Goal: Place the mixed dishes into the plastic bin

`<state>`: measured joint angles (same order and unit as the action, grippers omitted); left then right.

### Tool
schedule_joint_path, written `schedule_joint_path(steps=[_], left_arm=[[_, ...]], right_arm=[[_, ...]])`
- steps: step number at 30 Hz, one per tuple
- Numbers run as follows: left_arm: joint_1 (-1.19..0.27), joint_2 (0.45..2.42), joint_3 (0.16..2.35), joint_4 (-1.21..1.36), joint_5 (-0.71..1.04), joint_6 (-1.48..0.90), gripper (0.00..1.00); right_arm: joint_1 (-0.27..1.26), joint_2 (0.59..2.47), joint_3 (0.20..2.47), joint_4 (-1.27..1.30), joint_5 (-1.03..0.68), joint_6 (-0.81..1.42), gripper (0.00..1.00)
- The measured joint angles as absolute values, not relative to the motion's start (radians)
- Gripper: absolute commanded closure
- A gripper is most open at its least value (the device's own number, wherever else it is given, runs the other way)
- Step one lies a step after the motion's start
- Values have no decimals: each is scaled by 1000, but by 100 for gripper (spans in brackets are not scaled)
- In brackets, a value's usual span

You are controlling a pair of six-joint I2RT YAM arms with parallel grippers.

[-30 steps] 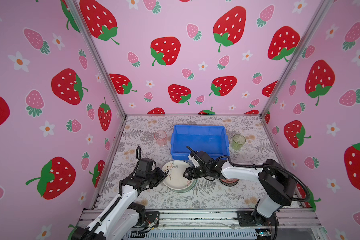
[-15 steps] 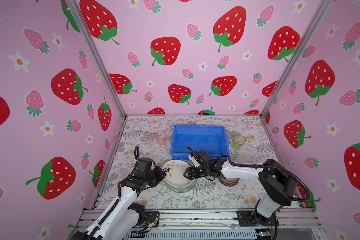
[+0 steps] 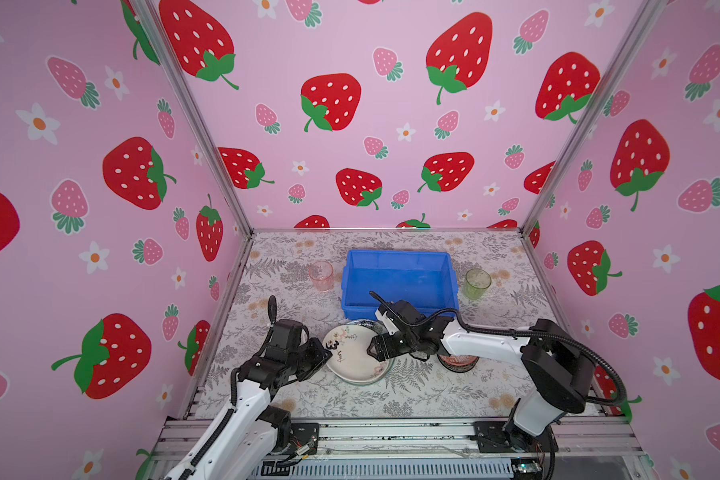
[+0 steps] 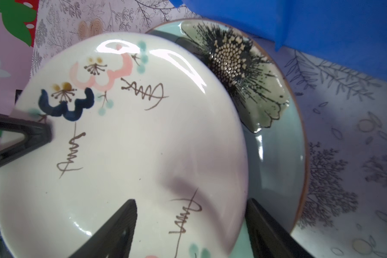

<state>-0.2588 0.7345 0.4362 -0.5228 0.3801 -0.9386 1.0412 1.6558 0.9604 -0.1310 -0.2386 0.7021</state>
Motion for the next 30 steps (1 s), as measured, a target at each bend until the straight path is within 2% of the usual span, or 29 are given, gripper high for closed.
schedule_joint_path(steps=[15, 30], left_arm=[[-241, 657, 437, -543, 448, -860, 100], [-234, 691, 512, -501, 598, -789, 100]], right_arm=[[893, 1458, 942, -136, -351, 702, 19], [810, 1383, 896, -159, -479, 663, 22]])
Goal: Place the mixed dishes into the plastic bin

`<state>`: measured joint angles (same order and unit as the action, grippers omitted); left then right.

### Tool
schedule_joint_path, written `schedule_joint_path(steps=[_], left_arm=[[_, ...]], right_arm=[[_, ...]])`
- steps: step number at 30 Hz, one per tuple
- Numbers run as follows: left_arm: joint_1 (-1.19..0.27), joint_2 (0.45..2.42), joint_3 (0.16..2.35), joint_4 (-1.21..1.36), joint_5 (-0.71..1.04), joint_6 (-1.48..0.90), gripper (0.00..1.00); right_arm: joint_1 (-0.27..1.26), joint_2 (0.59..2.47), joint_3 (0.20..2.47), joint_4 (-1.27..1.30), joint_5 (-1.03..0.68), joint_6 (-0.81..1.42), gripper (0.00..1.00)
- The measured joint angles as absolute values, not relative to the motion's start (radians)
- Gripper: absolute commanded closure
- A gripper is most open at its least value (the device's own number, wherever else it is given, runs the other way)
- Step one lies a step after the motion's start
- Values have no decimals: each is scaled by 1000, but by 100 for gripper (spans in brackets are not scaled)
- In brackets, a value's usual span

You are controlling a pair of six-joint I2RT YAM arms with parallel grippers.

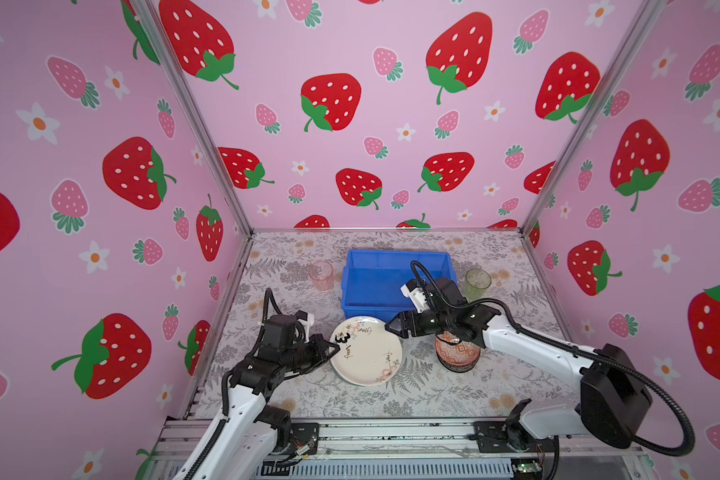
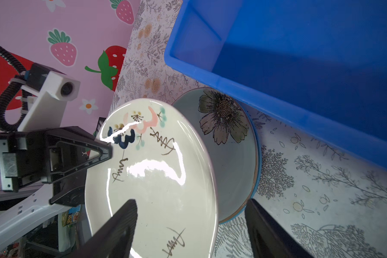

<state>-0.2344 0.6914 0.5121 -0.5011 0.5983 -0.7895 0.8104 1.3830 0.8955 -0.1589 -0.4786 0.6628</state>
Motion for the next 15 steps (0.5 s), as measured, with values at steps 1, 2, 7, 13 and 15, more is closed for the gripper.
schedule_joint_path(steps=[1, 2, 7, 13, 15], left_arm=[[-234, 694, 516, -493, 606, -789, 100], [-234, 698, 520, -482, 616, -789, 100], [-231, 727, 553, -454, 641, -779, 100], [-222, 773, 588, -404, 665, -763, 100], [-220, 785, 596, -389, 669, -757, 100]], right_arm=[[807, 1379, 892, -159, -489, 659, 22], [802, 1375, 889, -160, -502, 657, 22], [786, 1357, 879, -147, -575, 657, 23], [772, 1336, 853, -105, -652, 670, 28], [765, 1330, 843, -85, -675, 683, 29]])
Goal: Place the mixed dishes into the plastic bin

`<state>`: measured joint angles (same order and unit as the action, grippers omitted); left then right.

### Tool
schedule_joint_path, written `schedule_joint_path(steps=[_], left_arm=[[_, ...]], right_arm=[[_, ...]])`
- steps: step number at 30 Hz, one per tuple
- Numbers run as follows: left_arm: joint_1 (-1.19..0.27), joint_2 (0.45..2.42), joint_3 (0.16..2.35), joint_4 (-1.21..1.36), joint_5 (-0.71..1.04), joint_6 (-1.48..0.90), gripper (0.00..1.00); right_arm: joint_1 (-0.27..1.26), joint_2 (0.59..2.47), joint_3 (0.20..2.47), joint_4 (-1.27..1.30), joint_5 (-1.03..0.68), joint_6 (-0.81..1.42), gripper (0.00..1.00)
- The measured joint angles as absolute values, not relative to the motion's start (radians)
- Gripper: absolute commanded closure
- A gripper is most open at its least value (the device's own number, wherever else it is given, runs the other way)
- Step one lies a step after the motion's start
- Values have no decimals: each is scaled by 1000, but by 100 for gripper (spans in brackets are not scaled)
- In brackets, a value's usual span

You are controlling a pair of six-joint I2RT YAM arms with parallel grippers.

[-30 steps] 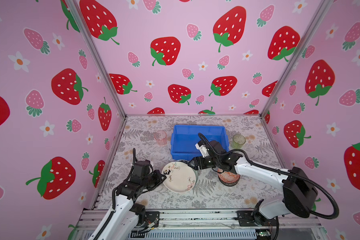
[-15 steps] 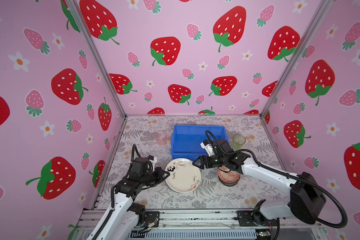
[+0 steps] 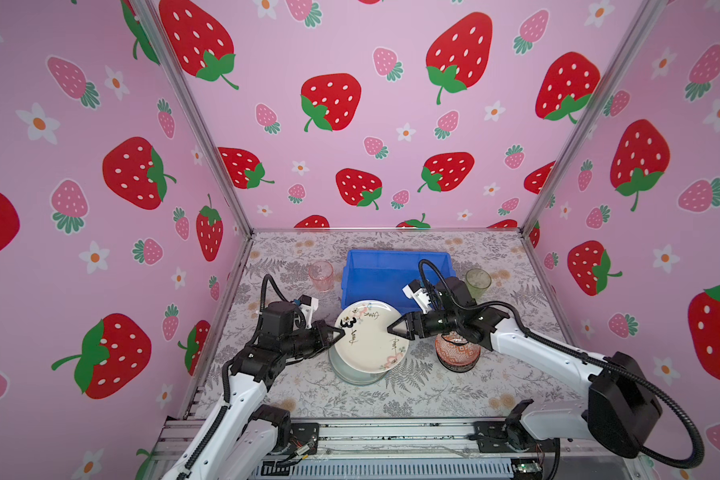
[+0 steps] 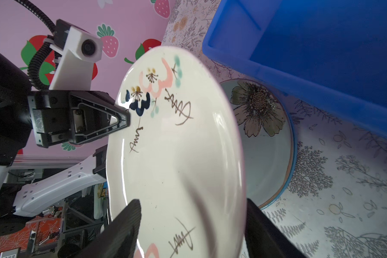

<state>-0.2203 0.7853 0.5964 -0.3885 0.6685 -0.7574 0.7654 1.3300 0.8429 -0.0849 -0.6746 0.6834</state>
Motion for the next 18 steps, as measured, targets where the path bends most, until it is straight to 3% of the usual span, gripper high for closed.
schedule_joint_path(steps=[18], left_arm=[[-216, 917, 612, -179, 754, -749, 100]], right_arm=[[695, 1287, 772, 77, -779, 790, 58]])
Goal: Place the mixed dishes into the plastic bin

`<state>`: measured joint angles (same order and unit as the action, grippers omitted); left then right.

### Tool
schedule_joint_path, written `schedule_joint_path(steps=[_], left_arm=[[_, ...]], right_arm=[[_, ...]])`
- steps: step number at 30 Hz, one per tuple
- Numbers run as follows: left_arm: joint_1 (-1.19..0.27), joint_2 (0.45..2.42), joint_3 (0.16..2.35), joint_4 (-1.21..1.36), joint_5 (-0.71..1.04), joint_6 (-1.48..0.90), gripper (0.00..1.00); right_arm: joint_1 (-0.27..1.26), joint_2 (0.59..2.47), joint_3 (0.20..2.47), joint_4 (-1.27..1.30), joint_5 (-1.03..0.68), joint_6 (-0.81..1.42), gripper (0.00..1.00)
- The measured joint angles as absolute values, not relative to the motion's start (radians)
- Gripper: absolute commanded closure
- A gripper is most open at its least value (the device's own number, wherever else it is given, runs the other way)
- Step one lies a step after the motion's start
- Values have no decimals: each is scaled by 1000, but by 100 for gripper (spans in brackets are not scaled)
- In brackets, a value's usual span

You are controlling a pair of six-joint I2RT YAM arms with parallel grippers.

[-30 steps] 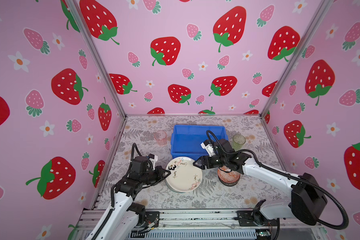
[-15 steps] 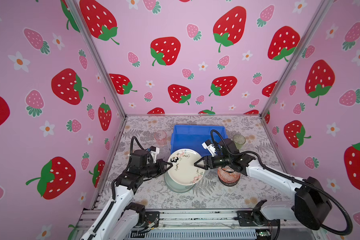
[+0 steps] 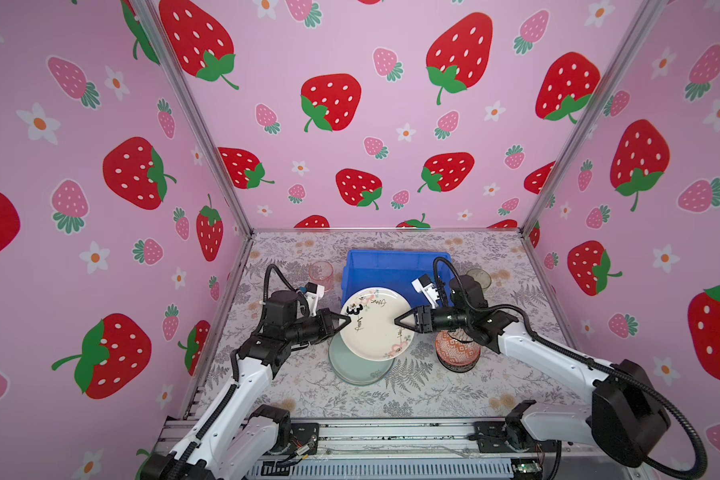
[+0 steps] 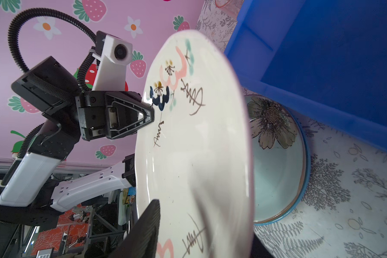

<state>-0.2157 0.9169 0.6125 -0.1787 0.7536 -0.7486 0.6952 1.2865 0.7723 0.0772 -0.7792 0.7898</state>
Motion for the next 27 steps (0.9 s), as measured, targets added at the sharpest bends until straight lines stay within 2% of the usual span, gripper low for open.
schedule_joint_path(steps=[8, 15, 27], left_arm=[[-216, 938, 612, -124, 788, -747, 100], [-216, 940, 612, -122, 809, -730, 100], [-216, 946, 612, -122, 816, -725, 100]], right_arm=[[684, 1280, 744, 127, -794, 814, 66], [667, 1268, 743, 136, -796, 818, 68], [645, 1251, 726, 142, -795, 833, 78]])
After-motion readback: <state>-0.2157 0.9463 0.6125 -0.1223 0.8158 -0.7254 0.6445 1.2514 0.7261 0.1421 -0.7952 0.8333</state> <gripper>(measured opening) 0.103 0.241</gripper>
